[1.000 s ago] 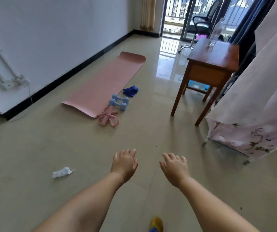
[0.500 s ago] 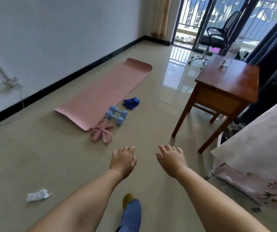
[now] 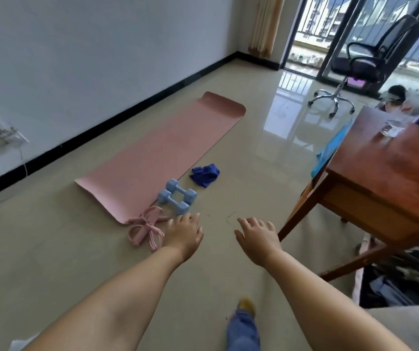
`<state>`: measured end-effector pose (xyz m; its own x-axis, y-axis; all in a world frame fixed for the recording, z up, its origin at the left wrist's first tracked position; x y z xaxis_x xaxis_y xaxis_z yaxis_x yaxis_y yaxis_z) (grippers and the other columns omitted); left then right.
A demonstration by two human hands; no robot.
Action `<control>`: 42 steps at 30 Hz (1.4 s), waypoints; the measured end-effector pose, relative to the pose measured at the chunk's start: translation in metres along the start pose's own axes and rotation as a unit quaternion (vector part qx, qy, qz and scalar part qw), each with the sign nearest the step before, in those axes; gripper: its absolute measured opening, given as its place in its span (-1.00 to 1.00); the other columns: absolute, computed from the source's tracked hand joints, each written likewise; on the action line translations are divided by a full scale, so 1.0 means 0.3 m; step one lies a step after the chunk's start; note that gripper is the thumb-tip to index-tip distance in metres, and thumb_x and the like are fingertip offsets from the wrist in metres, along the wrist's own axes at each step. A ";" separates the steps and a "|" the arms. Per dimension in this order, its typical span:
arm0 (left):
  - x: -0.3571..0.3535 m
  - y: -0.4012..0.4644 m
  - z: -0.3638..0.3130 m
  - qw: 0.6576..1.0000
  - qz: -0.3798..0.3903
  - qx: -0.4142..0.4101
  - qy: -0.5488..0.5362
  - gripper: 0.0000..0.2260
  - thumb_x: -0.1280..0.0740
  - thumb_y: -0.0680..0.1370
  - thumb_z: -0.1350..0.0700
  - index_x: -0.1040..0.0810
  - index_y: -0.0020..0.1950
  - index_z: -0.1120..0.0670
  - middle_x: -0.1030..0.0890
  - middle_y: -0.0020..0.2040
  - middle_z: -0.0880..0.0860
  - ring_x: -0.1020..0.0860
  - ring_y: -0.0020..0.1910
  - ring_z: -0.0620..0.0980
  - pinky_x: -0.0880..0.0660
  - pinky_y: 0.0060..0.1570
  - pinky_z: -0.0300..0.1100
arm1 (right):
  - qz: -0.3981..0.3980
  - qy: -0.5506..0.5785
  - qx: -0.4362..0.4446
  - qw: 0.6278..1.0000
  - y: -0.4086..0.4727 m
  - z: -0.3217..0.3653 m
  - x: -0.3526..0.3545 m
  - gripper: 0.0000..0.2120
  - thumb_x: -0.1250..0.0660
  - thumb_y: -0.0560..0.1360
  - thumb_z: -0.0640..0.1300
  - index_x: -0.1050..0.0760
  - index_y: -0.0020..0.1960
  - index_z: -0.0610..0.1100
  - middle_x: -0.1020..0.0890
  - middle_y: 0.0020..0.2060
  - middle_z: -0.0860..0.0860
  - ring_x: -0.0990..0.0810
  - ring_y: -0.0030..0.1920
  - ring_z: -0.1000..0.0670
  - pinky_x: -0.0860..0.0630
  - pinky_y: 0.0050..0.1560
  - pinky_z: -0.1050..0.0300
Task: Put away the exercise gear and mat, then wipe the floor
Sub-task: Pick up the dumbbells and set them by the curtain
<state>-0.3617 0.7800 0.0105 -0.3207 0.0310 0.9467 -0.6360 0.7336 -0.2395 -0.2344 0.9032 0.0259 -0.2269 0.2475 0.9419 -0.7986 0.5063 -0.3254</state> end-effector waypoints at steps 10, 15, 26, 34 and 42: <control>0.095 0.572 0.004 0.991 -0.027 0.123 -0.044 -0.64 -0.07 0.62 -0.02 -0.34 0.38 0.06 -0.46 0.28 0.09 -0.41 0.27 0.10 -0.31 0.24 -0.03 | 0.036 -0.067 0.112 0.991 0.709 -0.187 0.200 -0.53 0.07 0.63 0.12 -0.13 0.49 0.00 -0.34 0.41 -0.02 -0.35 0.37 -0.09 -0.18 0.41 -0.07; 0.112 0.749 0.076 0.981 -0.025 0.178 -0.073 -0.63 -0.07 0.62 -0.01 -0.31 0.40 0.07 -0.43 0.31 0.10 -0.40 0.27 0.13 -0.35 0.17 -0.05 | 0.066 -0.095 0.170 0.979 1.021 -0.129 0.238 -0.54 0.07 0.63 0.12 -0.14 0.48 -0.01 -0.36 0.39 -0.02 -0.37 0.35 -0.08 -0.22 0.38 -0.03; 0.062 1.188 0.483 0.943 0.037 0.308 -0.122 -0.64 -0.07 0.63 -0.02 -0.29 0.40 0.04 -0.43 0.30 0.09 -0.39 0.27 0.13 -0.35 0.15 -0.04 | 0.120 -0.101 0.256 0.954 1.628 0.140 0.211 -0.56 0.07 0.64 0.09 -0.14 0.47 -0.01 -0.37 0.36 -0.02 -0.42 0.29 -0.07 -0.28 0.32 0.01; -0.259 1.500 0.635 0.889 0.063 0.386 -0.238 -0.58 -0.10 0.63 -0.01 -0.24 0.47 0.07 -0.38 0.37 0.13 -0.35 0.35 0.12 -0.29 0.26 -0.04 | 0.202 -0.097 0.275 0.935 2.085 0.251 -0.084 -0.57 0.04 0.64 0.07 -0.18 0.46 -0.05 -0.40 0.35 -0.06 -0.40 0.31 -0.10 -0.29 0.31 0.00; -1.066 1.766 0.925 0.808 0.086 0.480 -0.330 -0.57 -0.10 0.63 0.00 -0.21 0.48 0.11 -0.34 0.40 0.18 -0.30 0.37 0.18 -0.34 0.27 0.05 | 0.251 -0.106 0.301 0.914 2.523 0.346 -0.841 -0.58 0.02 0.64 0.04 -0.18 0.45 -0.07 -0.39 0.34 -0.10 -0.40 0.29 -0.13 -0.33 0.23 -0.04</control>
<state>-0.7910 0.9702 -0.4789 -0.5658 -0.5247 0.6360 -0.6913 -0.1186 -0.7128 -0.8397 1.1381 -0.4494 -0.7013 0.1256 0.7017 -0.7112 -0.1903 -0.6767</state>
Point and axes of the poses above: each hand's wrist, its own y-axis towards the middle knuckle, its own x-axis out of the back of the hand, z = x × y, the point moved 9 cm from there along y, towards the middle knuckle
